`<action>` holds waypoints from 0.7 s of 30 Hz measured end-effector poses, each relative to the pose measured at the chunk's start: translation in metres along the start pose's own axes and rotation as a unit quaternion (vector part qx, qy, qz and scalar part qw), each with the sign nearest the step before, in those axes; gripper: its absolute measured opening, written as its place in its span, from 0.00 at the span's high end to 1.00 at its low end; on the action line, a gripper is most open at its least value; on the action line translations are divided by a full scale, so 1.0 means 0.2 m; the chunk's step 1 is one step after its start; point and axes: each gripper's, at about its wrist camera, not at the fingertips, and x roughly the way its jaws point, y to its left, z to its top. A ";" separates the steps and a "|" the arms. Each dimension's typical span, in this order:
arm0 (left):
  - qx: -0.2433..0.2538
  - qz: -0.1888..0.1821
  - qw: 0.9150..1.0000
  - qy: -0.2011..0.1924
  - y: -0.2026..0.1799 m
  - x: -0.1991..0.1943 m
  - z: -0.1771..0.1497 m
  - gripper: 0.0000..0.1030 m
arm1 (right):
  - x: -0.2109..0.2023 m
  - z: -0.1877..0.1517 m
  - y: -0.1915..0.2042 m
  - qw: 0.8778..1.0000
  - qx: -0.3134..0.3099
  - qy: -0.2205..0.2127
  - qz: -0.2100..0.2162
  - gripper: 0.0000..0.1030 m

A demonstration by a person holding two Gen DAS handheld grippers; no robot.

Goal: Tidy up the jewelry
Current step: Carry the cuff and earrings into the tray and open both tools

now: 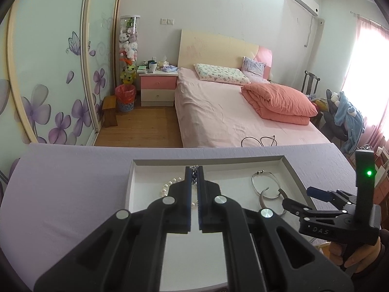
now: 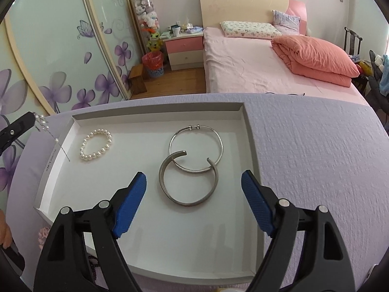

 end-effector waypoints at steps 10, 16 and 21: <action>0.004 0.003 1.000 0.020 -0.03 0.10 -0.02 0.95 | -0.02 -0.02 0.00 1.000 -0.017 -0.007 0.000 0.21; -0.009 0.019 1.000 0.012 0.00 0.09 -0.02 0.71 | -0.06 -0.04 0.01 0.999 -0.027 -0.018 0.000 0.21; -0.013 0.025 1.000 0.007 0.06 0.01 -0.03 0.69 | -0.11 -0.07 0.00 0.999 -0.021 -0.024 0.005 0.21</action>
